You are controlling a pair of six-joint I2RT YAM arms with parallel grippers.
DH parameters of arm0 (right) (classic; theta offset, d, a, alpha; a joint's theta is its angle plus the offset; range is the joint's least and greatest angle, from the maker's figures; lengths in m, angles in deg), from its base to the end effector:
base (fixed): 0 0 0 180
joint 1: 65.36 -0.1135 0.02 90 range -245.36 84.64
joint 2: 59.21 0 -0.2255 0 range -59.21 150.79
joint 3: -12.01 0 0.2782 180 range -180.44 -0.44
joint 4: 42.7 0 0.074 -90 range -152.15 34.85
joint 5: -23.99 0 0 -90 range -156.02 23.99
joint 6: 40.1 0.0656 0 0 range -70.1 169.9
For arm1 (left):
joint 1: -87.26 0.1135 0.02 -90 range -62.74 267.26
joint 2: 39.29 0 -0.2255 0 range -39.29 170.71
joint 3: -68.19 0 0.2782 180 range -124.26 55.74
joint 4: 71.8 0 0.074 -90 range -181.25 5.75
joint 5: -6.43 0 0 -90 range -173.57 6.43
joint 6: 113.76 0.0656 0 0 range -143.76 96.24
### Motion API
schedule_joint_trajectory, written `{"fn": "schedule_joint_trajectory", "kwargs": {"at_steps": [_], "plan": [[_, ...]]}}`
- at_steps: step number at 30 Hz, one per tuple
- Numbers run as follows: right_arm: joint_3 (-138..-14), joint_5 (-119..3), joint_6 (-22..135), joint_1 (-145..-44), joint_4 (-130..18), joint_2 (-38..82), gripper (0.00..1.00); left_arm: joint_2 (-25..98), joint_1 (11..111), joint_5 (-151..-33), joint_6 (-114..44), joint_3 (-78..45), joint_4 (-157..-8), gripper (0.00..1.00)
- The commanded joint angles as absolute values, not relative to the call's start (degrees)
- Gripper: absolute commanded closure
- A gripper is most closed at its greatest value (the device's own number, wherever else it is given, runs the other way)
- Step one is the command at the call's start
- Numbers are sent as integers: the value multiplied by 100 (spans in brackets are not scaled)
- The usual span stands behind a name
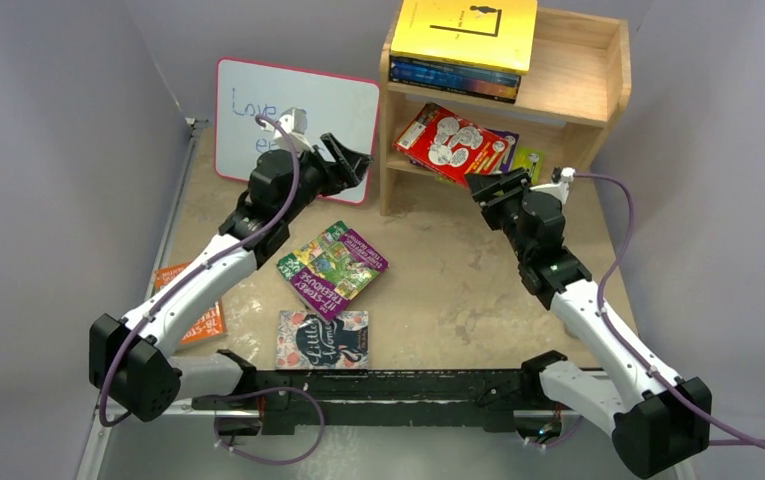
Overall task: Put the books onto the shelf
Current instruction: Adjust the book on the shelf.
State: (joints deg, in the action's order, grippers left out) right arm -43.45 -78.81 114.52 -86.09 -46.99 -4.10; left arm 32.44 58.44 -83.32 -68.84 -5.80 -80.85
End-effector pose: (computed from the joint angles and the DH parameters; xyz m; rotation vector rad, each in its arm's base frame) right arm 0.2921 0.0950 0.2907 0.8083 1.5252 0.9447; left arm 0.3207 -0.1761 0.3221 -0.2557 1.7654 -0.9491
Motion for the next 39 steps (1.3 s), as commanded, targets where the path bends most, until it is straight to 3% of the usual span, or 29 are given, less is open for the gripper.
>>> {"fn": "schedule_joint_trajectory", "kwargs": {"at_steps": [1,5,11,14,22,27,34,39], "plan": [[-4626,-7490,11755,-8540,-4040,-286,39,3236,5582,-8384,-6108,-791,-7275,27],[-4642,-7369,11904,-8520,-3943,-198,51,3187,5258,-8080,-5166,-641,-6814,28],[-4629,-7586,12005,-8503,-4084,-397,81,3273,4795,-8393,-3197,-403,-5729,28],[-4814,-7595,12044,-8497,-4422,-434,88,3405,4415,-8637,-1928,-404,-5359,27],[-5224,-7606,12129,-8484,-5160,-521,90,4306,3504,-7974,1092,-810,-5838,27],[-5389,-7461,12171,-8478,-5292,-418,91,4999,3205,-7234,2113,-827,-4762,27],[-5442,-7297,12166,-8471,-5348,-375,92,5470,3097,-6931,2667,-795,-3539,30],[-5458,-7168,12167,-8463,-5351,-363,97,5711,3092,-6955,2760,-1048,-3555,39]]}}
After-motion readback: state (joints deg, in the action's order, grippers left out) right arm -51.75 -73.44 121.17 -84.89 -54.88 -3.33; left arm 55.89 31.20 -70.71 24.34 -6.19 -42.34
